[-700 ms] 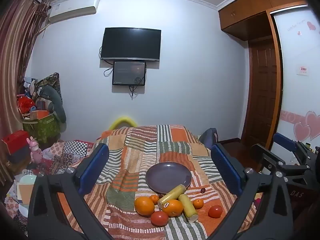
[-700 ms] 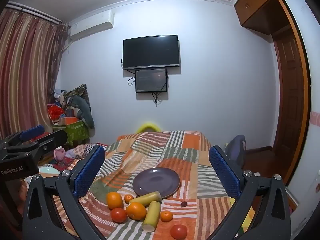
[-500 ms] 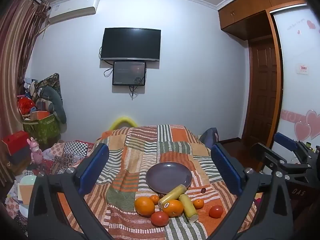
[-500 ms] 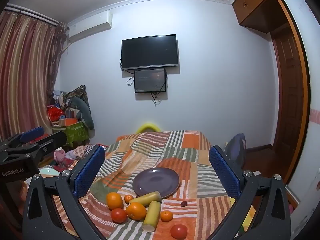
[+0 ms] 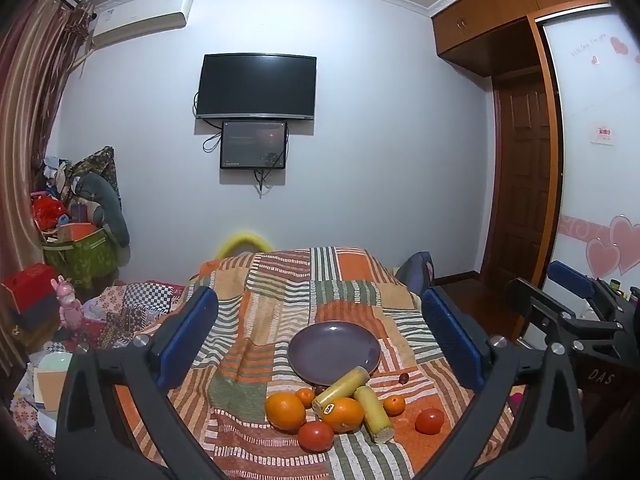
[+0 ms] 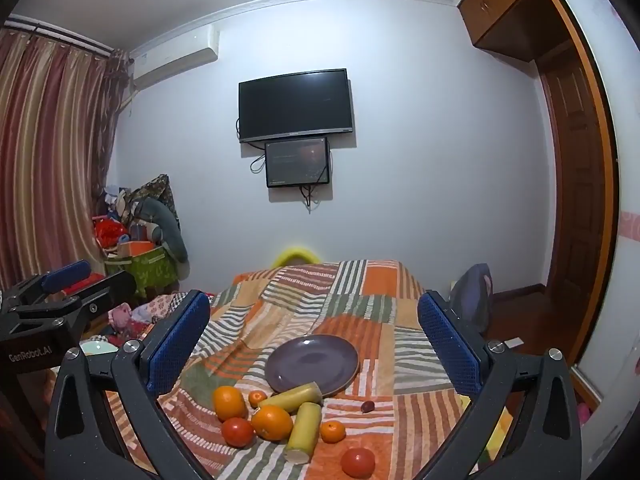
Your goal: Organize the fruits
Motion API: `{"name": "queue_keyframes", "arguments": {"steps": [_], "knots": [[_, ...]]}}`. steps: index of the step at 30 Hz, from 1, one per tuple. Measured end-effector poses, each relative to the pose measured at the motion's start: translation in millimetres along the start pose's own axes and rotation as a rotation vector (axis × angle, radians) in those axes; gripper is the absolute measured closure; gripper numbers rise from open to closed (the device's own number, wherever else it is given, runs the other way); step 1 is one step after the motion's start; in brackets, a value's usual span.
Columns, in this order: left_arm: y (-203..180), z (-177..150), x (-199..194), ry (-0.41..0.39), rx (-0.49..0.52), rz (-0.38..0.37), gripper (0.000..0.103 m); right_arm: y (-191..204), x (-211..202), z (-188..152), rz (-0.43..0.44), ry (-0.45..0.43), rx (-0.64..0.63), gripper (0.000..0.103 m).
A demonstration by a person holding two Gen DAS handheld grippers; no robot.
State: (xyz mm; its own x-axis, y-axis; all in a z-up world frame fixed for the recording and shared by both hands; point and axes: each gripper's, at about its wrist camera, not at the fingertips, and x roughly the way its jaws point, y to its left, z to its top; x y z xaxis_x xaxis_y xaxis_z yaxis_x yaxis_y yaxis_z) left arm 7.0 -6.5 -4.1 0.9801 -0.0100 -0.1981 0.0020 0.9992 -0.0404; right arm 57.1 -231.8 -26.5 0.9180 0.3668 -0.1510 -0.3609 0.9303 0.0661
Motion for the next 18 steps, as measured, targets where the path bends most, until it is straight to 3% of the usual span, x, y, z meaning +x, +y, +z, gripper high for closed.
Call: {"name": "queue_keyframes", "arguments": {"steps": [18], "knots": [[-0.4,2.6,2.0,0.019,-0.003,-0.017,0.000,-0.5,2.2,-2.9,-0.002,0.002,0.002,0.000]]}}
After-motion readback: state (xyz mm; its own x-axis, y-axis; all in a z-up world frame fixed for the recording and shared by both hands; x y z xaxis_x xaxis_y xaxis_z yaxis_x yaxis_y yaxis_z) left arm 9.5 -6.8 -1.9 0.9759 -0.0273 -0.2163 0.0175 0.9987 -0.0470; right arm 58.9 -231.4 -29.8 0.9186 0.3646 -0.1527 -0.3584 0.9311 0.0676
